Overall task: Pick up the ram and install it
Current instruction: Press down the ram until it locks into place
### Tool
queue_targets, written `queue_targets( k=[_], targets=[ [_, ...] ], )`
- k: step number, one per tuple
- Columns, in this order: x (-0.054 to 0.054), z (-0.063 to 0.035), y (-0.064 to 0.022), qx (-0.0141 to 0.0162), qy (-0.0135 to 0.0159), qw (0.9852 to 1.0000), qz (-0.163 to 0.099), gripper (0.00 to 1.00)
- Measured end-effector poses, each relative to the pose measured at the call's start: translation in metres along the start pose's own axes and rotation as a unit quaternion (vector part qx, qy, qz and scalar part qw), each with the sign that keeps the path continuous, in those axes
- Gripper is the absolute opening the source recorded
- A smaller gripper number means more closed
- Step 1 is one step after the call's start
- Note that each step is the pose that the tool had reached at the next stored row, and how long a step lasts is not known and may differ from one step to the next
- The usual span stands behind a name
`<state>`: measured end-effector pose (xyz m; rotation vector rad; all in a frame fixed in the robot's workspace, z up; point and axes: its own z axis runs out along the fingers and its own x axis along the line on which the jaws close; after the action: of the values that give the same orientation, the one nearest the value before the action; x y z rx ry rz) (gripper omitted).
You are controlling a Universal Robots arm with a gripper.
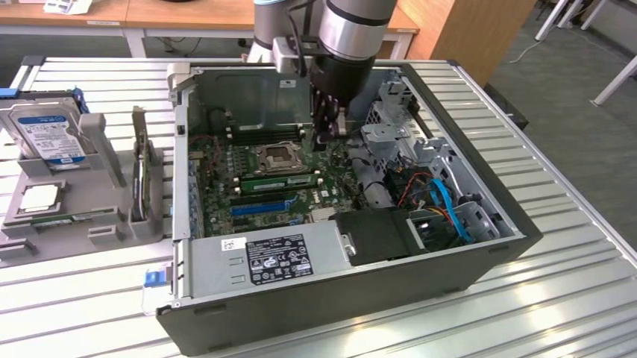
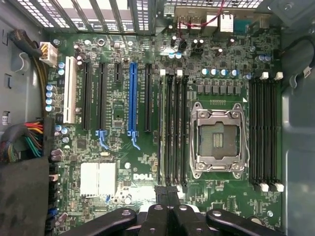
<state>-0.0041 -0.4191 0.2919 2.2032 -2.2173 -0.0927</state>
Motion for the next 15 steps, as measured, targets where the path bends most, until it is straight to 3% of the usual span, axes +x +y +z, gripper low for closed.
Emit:
queue_targets(
  k=[15],
  targets=[
    [0.0,0.0125,-0.0007,0.0003,0.0,1.0,0.0,0.1]
  ],
)
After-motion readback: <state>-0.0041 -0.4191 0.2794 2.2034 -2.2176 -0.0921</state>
